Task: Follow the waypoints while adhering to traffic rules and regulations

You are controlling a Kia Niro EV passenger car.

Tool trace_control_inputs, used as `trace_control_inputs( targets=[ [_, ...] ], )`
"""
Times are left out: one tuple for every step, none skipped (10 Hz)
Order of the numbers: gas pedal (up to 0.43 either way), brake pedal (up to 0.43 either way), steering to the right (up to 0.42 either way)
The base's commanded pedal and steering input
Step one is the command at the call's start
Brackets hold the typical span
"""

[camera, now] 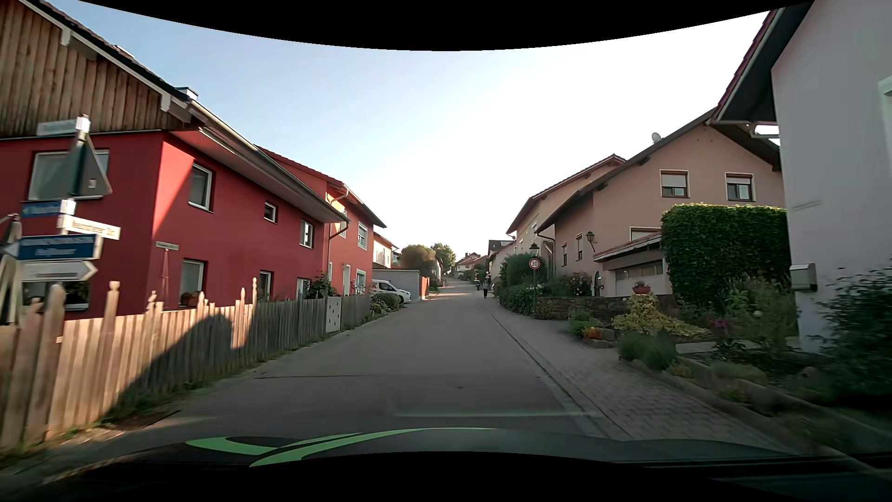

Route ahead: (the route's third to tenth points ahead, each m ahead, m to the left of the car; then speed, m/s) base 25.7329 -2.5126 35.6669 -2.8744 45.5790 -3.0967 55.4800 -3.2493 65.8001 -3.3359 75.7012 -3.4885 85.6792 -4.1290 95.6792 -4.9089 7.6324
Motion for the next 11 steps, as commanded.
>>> trace_control_inputs(
  targets=[
    [0.177,0.000,0.012],
    [0.177,0.000,0.012],
    [0.177,0.000,0.012],
    [0.177,0.000,0.012],
    [0.177,0.000,0.011],
    [0.177,0.000,0.010],
    [0.177,0.000,0.010],
    [0.177,0.000,0.009],
    [0.177,0.000,0.009],
    [0.177,0.000,0.009],
    [0.169,0.000,0.009]
  ],
)
